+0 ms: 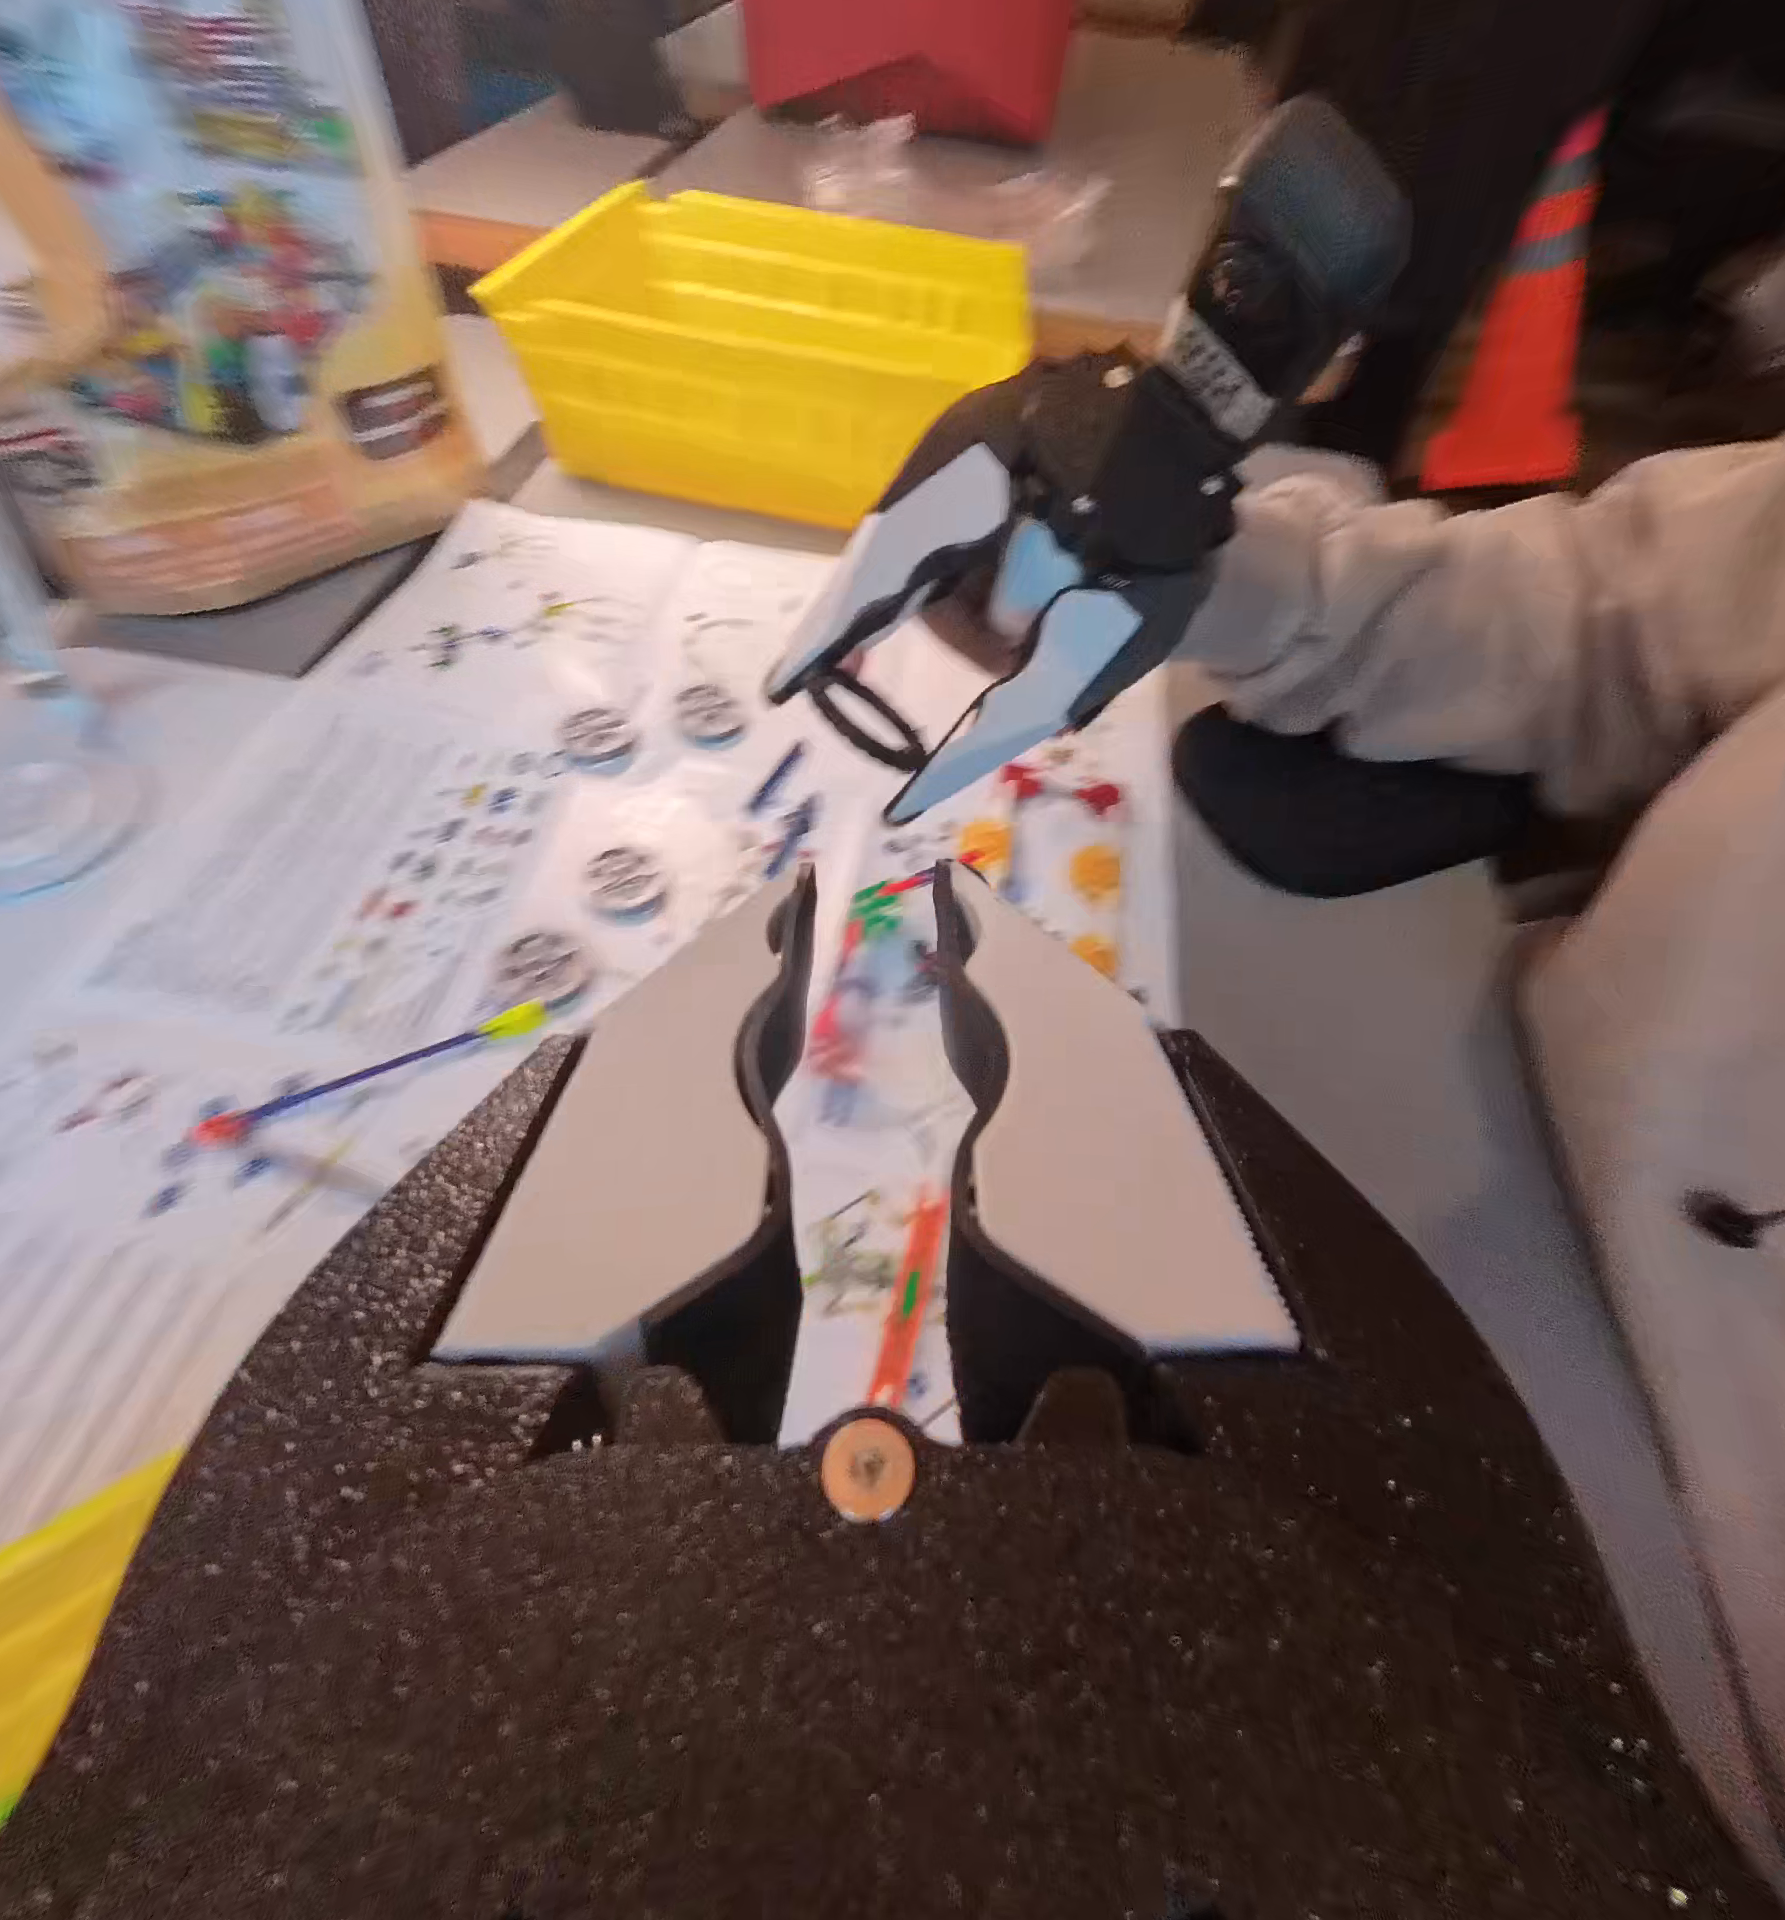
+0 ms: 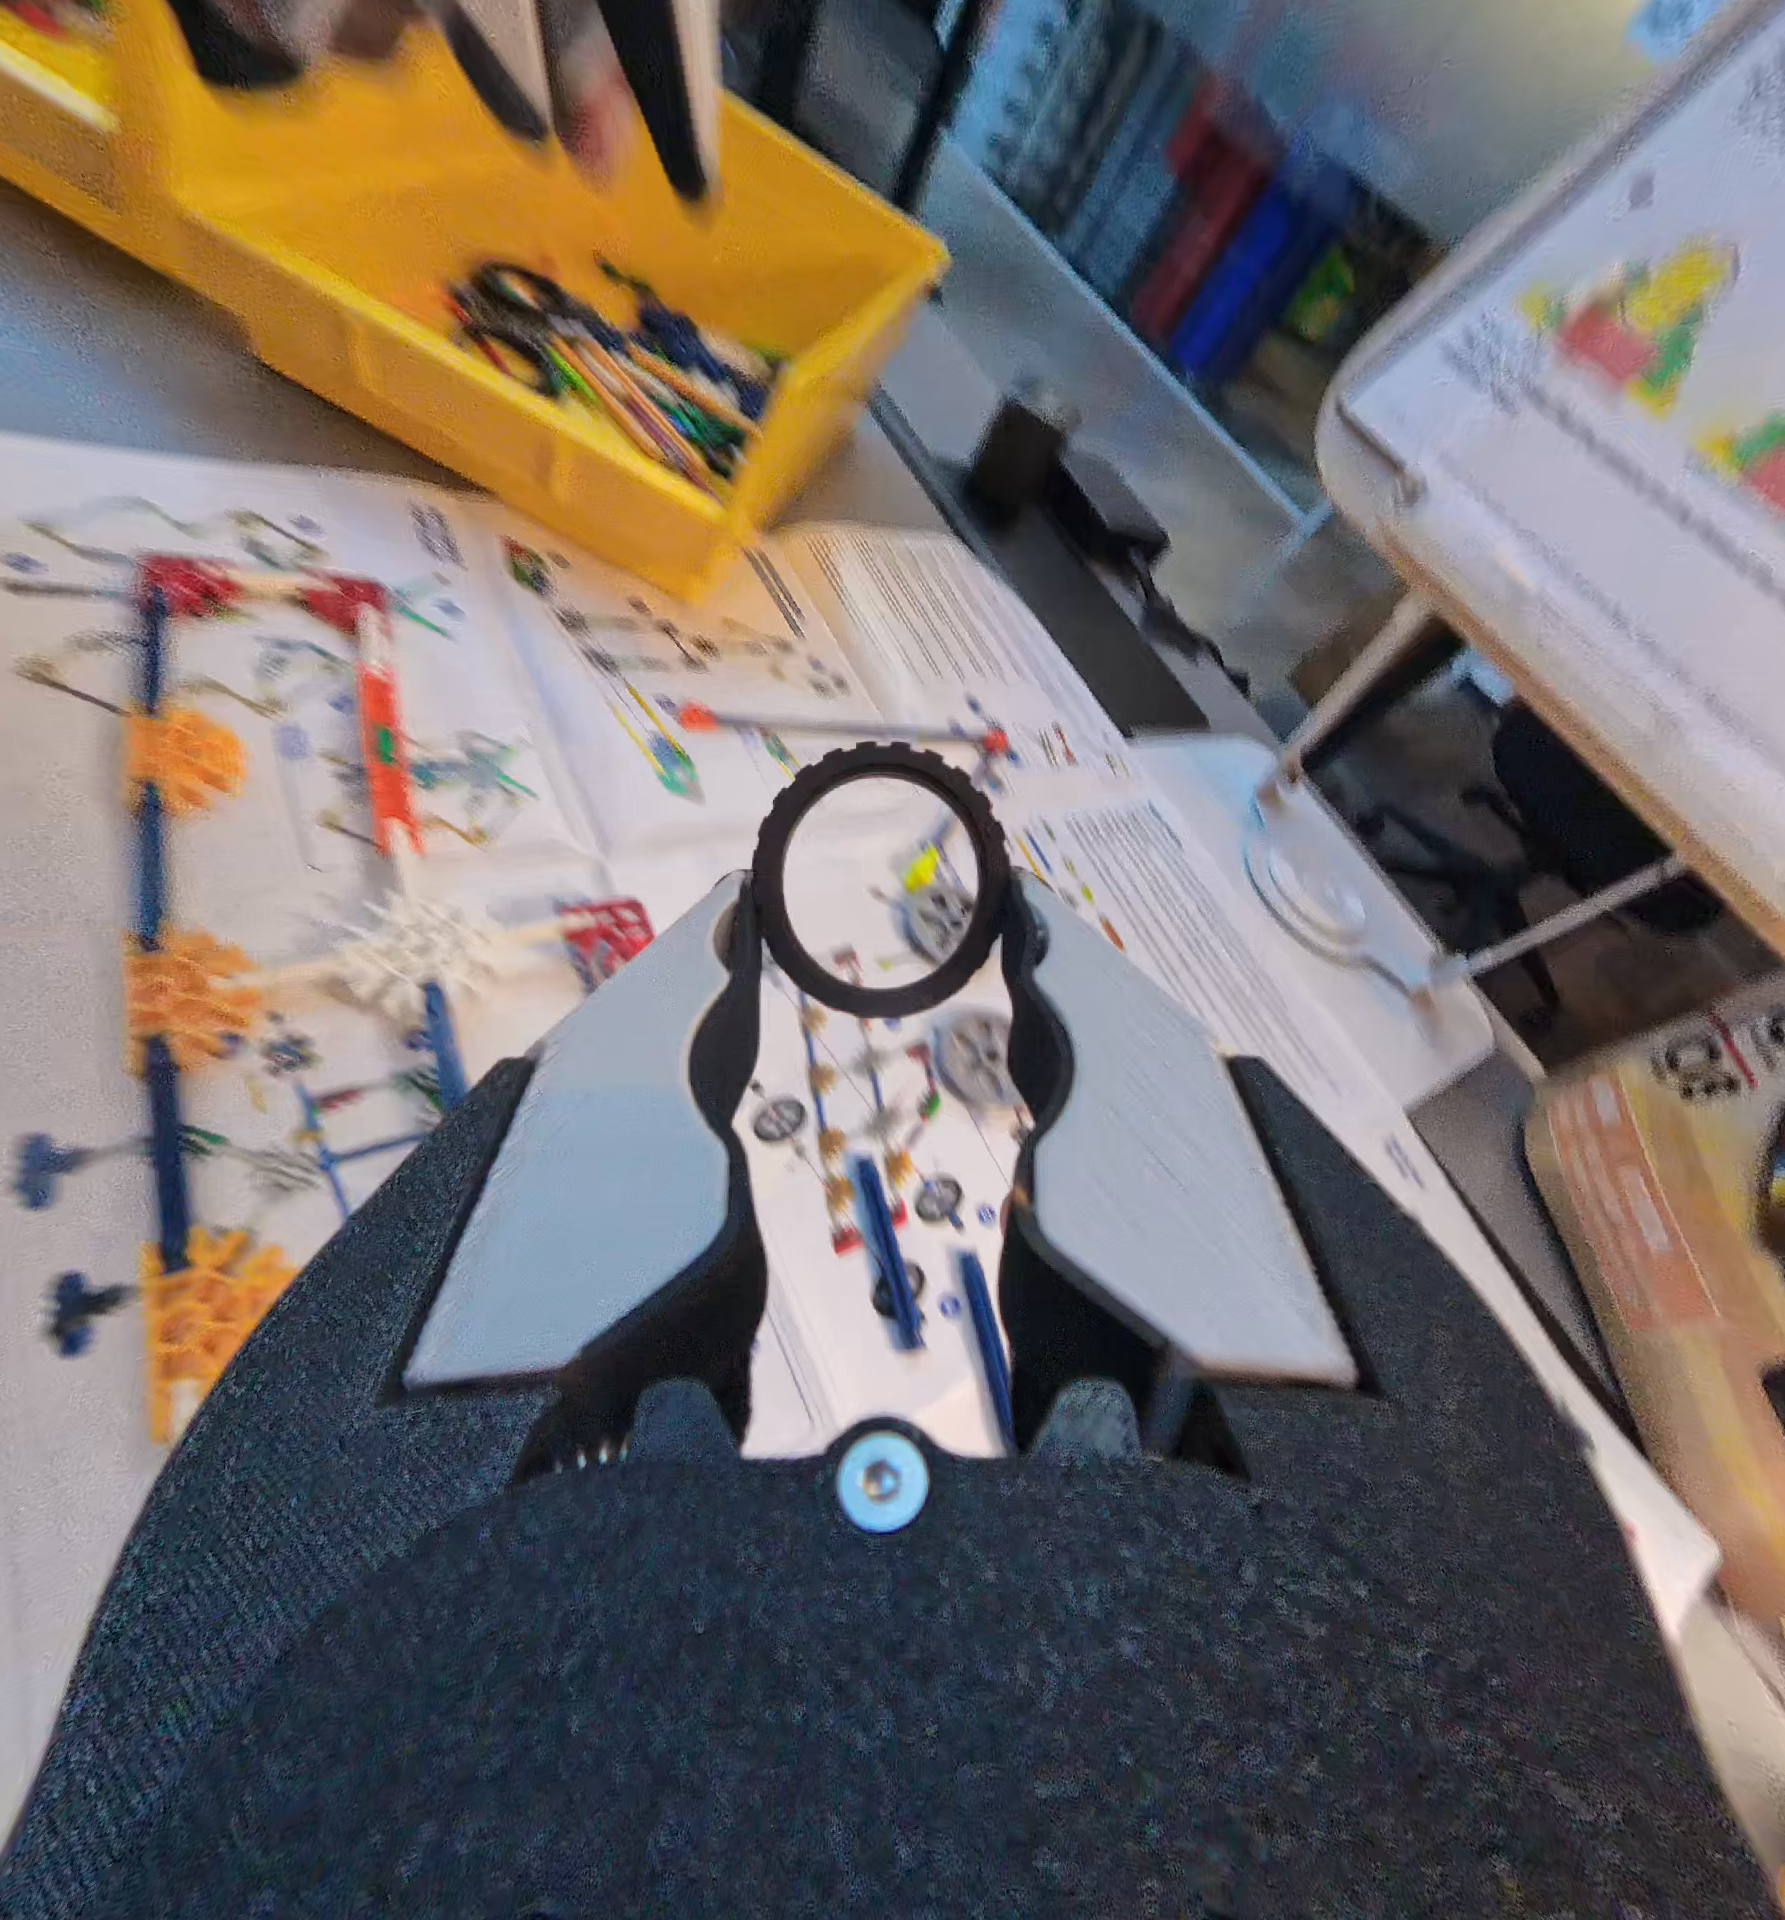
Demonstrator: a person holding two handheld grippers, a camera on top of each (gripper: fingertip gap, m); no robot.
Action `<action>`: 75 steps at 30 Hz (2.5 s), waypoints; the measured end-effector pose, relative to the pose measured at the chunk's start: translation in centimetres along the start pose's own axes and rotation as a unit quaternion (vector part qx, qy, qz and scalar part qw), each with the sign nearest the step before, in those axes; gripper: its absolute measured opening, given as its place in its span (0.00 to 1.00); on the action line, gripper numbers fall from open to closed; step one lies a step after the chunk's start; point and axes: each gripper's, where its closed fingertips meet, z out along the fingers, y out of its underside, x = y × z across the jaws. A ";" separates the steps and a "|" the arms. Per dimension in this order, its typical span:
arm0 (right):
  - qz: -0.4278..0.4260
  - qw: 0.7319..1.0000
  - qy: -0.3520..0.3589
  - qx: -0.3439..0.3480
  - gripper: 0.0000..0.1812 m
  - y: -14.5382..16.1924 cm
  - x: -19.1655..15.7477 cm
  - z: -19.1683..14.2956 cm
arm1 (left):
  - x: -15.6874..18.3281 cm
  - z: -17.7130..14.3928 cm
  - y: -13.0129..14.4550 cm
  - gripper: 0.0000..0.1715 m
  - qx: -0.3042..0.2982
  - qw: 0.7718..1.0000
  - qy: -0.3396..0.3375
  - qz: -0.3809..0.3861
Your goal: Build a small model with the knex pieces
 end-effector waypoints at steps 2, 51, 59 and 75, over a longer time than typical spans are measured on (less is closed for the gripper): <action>0.041 0.993 0.039 -0.098 0.25 5.2 3.2 0.4 | -5.5 -4.4 1.5 0.12 -0.083 0.984 -0.153 0.038; 0.229 0.941 0.186 -0.169 0.33 13.2 11.9 -6.3 | -16.1 -21.1 26.9 0.02 -0.583 0.772 -0.146 -0.205; 0.230 0.941 0.185 -0.166 0.33 13.3 11.9 -6.2 | -15.9 -21.2 26.0 0.00 -0.572 0.782 -0.139 -0.203; 0.203 0.951 0.179 -0.147 0.32 12.0 11.4 -5.5 | -19.0 -22.7 26.5 0.08 -0.581 0.765 -0.211 -0.179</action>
